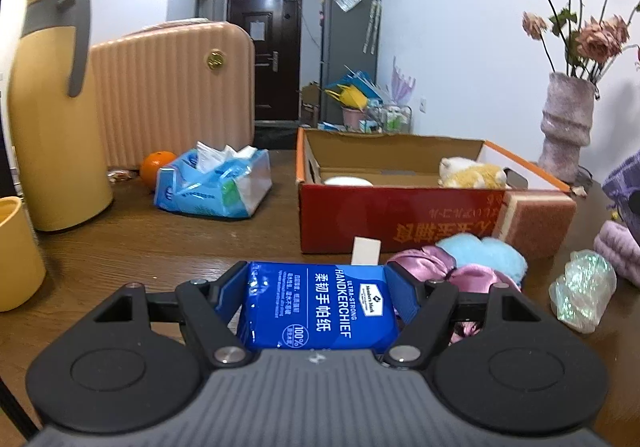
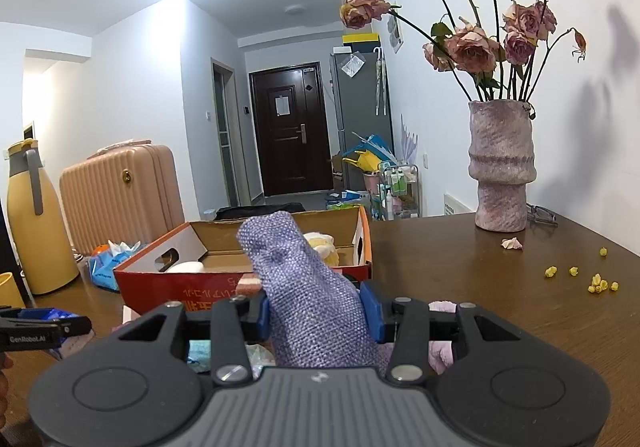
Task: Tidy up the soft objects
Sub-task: 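Grasp the blue tissue pack with the left gripper while the right gripper holds the sock, then carry the tissue pack and purple sock over the cardboard box with both grippers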
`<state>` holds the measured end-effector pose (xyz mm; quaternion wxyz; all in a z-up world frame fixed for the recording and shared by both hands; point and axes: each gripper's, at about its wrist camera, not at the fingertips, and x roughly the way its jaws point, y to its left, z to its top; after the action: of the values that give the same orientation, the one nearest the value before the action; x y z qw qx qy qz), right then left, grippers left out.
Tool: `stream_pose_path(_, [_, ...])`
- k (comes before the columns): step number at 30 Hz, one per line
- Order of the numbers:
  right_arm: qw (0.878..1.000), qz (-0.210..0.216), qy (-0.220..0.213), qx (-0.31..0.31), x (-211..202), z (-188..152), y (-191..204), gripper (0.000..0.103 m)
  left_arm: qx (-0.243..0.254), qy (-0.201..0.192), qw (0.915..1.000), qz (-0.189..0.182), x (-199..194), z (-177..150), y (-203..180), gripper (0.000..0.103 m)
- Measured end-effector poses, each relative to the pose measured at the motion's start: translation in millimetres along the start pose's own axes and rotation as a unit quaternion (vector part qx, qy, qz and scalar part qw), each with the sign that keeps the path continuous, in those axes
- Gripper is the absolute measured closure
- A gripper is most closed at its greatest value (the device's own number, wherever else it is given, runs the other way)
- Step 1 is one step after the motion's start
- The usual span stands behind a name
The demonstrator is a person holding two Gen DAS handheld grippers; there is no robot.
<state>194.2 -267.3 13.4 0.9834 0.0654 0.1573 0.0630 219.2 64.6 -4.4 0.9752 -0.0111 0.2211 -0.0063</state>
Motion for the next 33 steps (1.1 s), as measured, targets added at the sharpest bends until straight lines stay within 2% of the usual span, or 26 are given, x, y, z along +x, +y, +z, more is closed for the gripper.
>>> stream_pose_path(16, [1.000,0.006,-0.009,-0.001,-4.1,1.2,6.3,0.060,-0.031,-0.044,0.9983,0.020,-26.5,8.8,-5.5,0.029])
stream_pose_path(33, [0.999,0.018,-0.026,-0.008,-4.1,6.7,23.3,0.060,-0.040,-0.071,0.9967,0.012,-36.6,19.0,-29.3,0.029])
